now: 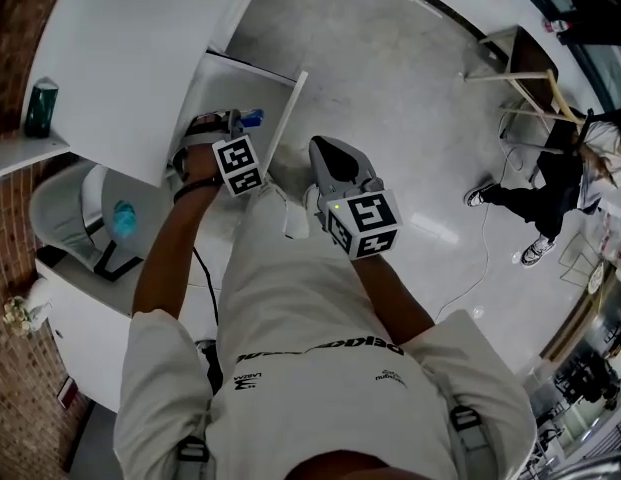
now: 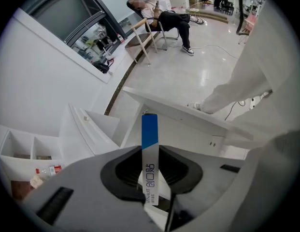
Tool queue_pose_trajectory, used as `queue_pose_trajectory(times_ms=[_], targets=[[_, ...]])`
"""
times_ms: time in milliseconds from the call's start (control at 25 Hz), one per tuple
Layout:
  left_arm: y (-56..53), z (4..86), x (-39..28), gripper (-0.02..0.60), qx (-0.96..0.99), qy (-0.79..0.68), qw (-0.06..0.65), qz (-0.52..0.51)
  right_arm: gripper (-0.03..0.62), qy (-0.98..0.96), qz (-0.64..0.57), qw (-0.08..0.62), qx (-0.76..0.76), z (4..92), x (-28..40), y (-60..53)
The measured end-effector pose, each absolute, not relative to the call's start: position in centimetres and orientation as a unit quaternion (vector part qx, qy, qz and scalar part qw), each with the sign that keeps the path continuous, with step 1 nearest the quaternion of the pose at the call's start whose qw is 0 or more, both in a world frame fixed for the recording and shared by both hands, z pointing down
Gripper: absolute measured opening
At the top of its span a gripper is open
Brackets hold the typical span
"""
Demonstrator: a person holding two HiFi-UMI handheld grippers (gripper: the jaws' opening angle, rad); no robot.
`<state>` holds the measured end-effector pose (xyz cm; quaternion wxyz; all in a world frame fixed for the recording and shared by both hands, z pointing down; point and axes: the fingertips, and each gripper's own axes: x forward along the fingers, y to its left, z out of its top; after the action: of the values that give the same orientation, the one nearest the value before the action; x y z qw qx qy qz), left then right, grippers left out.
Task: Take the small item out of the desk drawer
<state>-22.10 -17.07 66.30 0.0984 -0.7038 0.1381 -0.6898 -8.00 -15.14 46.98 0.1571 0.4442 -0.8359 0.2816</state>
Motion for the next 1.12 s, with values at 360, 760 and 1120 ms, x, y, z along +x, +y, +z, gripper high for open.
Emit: queue_pose_trajectory(times_ms=[360, 760, 1120], targets=[[-16.1, 60.2, -21.0, 0.085, -0.729, 0.178, 0.055, -0.659, 0.0, -0.842, 0.261, 0.145, 0.449, 43.2, -7.4, -15.3], [-16.5, 51.5, -20.0, 0.084, -0.747, 0.306, 0.036, -0.589, 0.0, -0.851, 0.233, 0.124, 0.455, 38.7, -6.8, -15.6], [-17.0, 43.5, -19.0, 0.086, -0.776, 0.444, -0.012, -0.447, 0.001, -0.861, 0.193, 0.103, 0.46, 34.7, -6.8, -16.1]])
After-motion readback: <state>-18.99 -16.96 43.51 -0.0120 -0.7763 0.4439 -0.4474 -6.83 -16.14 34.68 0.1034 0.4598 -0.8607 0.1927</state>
